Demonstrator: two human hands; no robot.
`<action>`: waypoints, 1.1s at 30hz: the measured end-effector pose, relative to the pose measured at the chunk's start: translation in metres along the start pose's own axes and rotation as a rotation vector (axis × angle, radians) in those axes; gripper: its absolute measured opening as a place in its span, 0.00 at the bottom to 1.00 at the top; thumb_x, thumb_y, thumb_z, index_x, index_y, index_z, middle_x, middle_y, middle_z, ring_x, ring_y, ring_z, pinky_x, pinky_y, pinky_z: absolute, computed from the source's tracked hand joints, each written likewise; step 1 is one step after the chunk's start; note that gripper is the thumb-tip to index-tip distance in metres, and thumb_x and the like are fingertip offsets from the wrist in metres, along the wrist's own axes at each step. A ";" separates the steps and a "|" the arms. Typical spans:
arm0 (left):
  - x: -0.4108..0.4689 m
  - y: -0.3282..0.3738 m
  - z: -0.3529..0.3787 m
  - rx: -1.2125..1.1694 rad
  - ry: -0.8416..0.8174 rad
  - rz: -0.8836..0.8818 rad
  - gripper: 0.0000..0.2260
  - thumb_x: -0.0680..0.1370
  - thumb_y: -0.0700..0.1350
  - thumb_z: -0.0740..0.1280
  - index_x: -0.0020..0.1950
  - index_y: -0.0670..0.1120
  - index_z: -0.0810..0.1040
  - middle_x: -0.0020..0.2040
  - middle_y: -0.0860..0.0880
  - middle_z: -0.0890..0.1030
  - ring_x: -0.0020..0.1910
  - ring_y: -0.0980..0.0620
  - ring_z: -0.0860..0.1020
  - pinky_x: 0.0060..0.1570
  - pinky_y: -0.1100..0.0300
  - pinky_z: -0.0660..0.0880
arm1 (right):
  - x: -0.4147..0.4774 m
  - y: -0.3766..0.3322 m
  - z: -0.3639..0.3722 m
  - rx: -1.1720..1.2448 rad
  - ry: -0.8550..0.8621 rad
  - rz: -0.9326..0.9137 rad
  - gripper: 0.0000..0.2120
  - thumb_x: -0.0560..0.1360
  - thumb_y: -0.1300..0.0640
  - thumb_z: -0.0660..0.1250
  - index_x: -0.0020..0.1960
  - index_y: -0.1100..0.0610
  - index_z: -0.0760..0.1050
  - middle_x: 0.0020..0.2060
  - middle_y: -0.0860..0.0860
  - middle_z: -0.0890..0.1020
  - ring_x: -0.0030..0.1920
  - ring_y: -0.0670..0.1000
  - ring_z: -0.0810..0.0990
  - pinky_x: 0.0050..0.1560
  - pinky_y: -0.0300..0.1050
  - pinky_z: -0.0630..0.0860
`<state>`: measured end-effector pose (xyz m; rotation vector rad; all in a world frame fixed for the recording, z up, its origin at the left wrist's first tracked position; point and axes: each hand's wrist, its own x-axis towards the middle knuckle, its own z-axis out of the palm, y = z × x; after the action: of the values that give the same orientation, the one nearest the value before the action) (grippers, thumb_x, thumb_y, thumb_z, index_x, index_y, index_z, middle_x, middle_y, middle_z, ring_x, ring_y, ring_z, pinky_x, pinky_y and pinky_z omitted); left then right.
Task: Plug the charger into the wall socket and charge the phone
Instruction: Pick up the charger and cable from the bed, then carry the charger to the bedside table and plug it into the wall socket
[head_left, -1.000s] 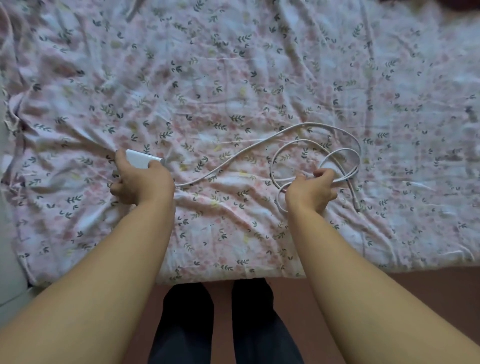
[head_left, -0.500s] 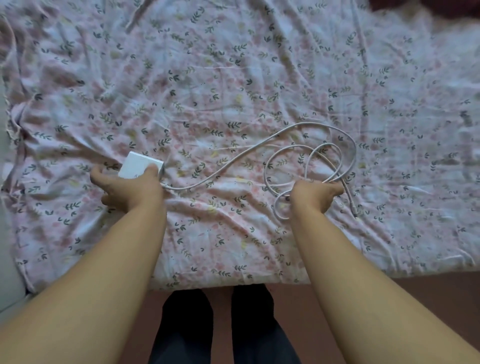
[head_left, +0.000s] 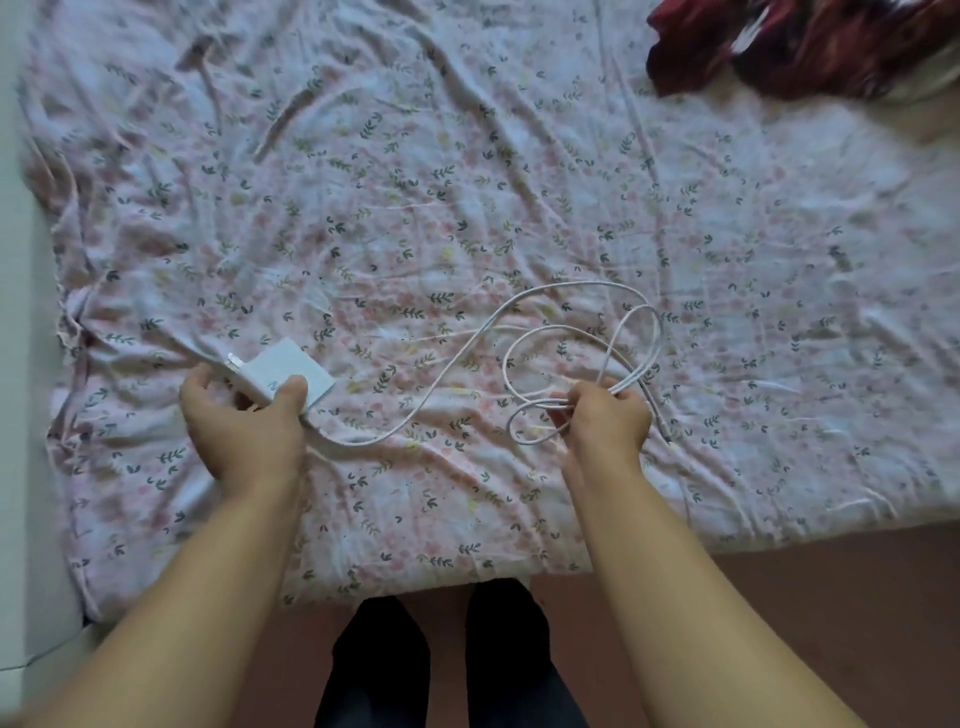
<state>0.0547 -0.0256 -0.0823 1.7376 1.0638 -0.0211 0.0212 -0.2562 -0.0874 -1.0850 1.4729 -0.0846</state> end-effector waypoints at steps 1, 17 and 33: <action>-0.008 0.007 -0.003 -0.022 -0.046 0.012 0.31 0.71 0.37 0.72 0.72 0.44 0.64 0.63 0.43 0.77 0.58 0.48 0.79 0.58 0.52 0.77 | -0.008 -0.005 -0.005 0.033 -0.018 0.004 0.18 0.70 0.72 0.62 0.59 0.63 0.71 0.48 0.61 0.78 0.37 0.54 0.79 0.36 0.45 0.78; -0.226 0.178 -0.061 -0.099 -0.827 0.214 0.25 0.72 0.38 0.71 0.68 0.44 0.72 0.53 0.45 0.83 0.52 0.47 0.82 0.56 0.51 0.77 | -0.200 -0.110 -0.202 0.482 0.017 -0.103 0.12 0.72 0.76 0.59 0.47 0.62 0.74 0.34 0.57 0.79 0.24 0.47 0.77 0.33 0.43 0.73; -0.514 0.196 -0.044 0.109 -1.479 0.436 0.26 0.75 0.32 0.66 0.70 0.50 0.71 0.45 0.54 0.85 0.50 0.47 0.82 0.44 0.54 0.82 | -0.291 -0.159 -0.471 0.953 0.234 -0.248 0.14 0.75 0.69 0.63 0.60 0.65 0.72 0.32 0.58 0.80 0.27 0.51 0.79 0.31 0.42 0.77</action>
<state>-0.1475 -0.3294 0.3314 1.4317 -0.4007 -0.9358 -0.3260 -0.4052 0.3472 -0.4602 1.2471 -1.0099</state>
